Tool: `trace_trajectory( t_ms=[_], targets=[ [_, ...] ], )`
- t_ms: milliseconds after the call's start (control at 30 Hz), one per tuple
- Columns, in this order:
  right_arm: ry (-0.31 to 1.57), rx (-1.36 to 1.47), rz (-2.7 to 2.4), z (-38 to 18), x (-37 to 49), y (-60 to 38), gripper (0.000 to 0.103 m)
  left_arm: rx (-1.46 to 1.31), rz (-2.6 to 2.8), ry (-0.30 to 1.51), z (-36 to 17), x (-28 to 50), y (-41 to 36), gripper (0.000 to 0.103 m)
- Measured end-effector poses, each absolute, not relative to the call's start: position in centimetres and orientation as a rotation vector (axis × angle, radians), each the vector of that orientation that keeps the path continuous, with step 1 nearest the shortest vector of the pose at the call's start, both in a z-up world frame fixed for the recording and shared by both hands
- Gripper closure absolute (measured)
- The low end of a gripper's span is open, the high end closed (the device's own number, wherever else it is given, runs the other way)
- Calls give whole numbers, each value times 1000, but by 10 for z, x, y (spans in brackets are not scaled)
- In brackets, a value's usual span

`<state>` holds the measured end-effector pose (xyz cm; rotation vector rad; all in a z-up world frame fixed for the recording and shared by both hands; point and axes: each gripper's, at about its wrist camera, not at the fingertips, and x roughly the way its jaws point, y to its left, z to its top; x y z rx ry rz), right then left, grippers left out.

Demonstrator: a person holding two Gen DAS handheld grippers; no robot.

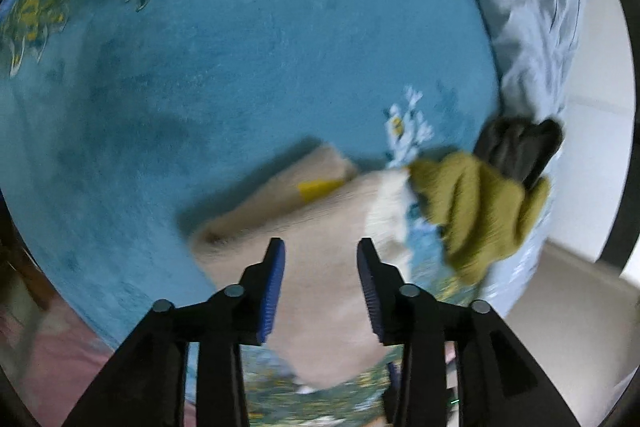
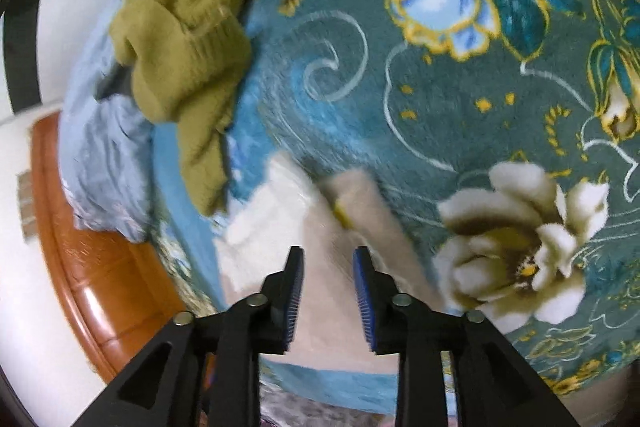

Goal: Fold clothes

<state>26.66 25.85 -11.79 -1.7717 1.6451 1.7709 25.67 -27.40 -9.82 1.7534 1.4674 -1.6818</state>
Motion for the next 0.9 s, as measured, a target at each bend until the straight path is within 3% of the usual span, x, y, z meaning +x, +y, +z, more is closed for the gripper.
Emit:
trace_trajectory(
  t_ms=[67, 133, 267, 533, 567, 600, 667, 767, 867, 900],
  targets=[
    [1587, -1830, 1767, -125, 263, 249, 61, 1822, -1716, 1368, -104, 246, -264, 57],
    [1497, -1896, 1772, -132, 258, 238, 60, 1903, -1787, 1217, -108, 232, -252, 49],
    [1373, -1978, 1787, -140, 246, 223, 60, 2036, -1887, 952, -122, 209, -231, 48],
    [1271, -2010, 1794, -145, 228, 215, 58, 2111, -1906, 969, -148, 198, -216, 50],
    [1257, -2011, 1792, -144, 227, 214, 60, 2102, -1906, 959, -147, 200, -217, 58],
    [1244, -2008, 1789, -143, 227, 213, 61, 2092, -1906, 949, -147, 201, -217, 75],
    [1243, -1982, 1801, -139, 227, 213, 71, 2074, -1906, 929, -146, 205, -219, 90],
    [1252, -1960, 1833, -132, 227, 209, 83, 2041, -1954, 934, -139, 214, -220, 95],
    [1277, -1956, 1892, -123, 228, 205, 86, 2003, -2019, 959, -124, 224, -222, 97],
    [1293, -1943, 1922, -117, 230, 204, 87, 1975, -2038, 985, -117, 230, -226, 103]
  ],
)
